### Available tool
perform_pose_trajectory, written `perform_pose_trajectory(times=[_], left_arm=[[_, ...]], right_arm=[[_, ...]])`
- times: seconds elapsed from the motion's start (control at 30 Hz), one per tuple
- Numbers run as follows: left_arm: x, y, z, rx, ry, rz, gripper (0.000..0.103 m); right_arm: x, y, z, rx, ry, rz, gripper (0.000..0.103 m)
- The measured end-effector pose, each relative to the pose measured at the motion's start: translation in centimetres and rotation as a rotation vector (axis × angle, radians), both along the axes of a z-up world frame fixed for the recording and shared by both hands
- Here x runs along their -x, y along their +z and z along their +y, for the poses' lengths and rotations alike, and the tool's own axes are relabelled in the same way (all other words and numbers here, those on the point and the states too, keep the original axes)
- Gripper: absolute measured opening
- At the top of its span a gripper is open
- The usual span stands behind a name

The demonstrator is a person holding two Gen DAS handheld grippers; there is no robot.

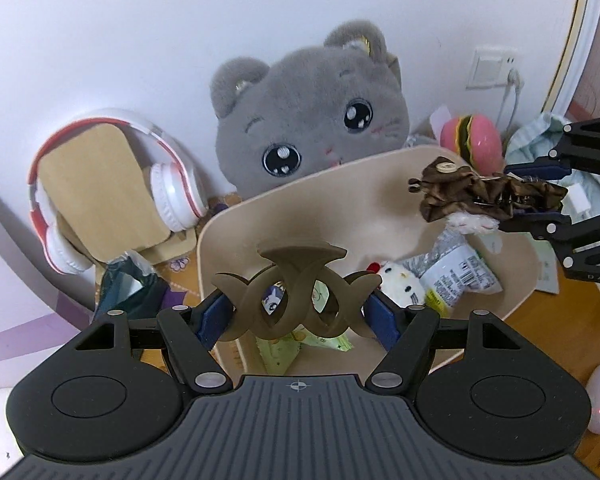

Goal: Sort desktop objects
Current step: 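Carry the hair clip and brown cloth up over the beige basket, then open both grippers to drop the clip and cloth into the basket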

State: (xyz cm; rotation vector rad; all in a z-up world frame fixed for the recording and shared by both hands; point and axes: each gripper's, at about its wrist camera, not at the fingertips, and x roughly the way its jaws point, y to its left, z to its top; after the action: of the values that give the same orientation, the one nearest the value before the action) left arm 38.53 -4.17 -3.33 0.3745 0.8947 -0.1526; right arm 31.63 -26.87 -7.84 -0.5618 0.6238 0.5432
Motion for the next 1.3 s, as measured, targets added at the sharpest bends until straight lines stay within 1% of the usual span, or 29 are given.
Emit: perform_pose_trajectory(times=[0.23, 0.43, 0.53, 0.67, 0.8, 0.83, 0.9, 0.97, 1.03, 1.1, 1.3], left_arm=[[-2.1, -2.9, -1.1, -0.031, -0.01, 0.047, 0.073], [-3.4, -5.4, -1.3, -0.073, 0.021, 0.065, 0.073], [-3.9, -6.4, -1.0, -0.064, 0.03, 0.082, 0.074], [-4.1, -7.2, -0.6, -0.029, 0.038, 0.123, 0.074], [-4.1, -7.5, -0.1, -0.021, 0.059, 0.133, 0.074], [-4.2, -7.5, 0.0, -0.022, 0.059, 0.135, 0.074], [-4.0, -7.4, 0.0, -0.02, 0.052, 0.128, 0.074], [-3.8, -7.3, 0.0, -0.02, 0.048, 0.118, 0.074], [-3.6, -7.1, 0.0, -0.018, 0.049, 0.113, 0.074], [-3.3, -6.7, 0.1, -0.01, 0.048, 0.102, 0.074], [-2.5, -5.6, 0.4, -0.008, 0.028, 0.076, 0.074]], right_arm=[[-1.5, -2.0, 1.3, -0.019, -0.025, 0.051, 0.037], [-2.8, -4.2, 2.8, 0.026, -0.042, 0.111, 0.037], [-3.4, -5.2, 3.3, 0.032, -0.056, 0.142, 0.037], [-3.8, -6.4, 3.8, 0.049, -0.071, 0.169, 0.038], [-3.8, -7.0, 3.8, 0.048, -0.08, 0.174, 0.038], [-3.8, -7.0, 3.7, 0.052, -0.086, 0.171, 0.043], [-3.8, -7.1, 3.5, 0.053, -0.092, 0.171, 0.044], [-3.7, -6.9, 3.3, 0.048, -0.099, 0.168, 0.049], [-3.7, -6.7, 3.0, 0.037, -0.104, 0.174, 0.06], [-3.5, -6.6, 2.8, 0.027, -0.11, 0.169, 0.068], [-2.7, -5.8, 2.3, -0.002, -0.125, 0.149, 0.078]])
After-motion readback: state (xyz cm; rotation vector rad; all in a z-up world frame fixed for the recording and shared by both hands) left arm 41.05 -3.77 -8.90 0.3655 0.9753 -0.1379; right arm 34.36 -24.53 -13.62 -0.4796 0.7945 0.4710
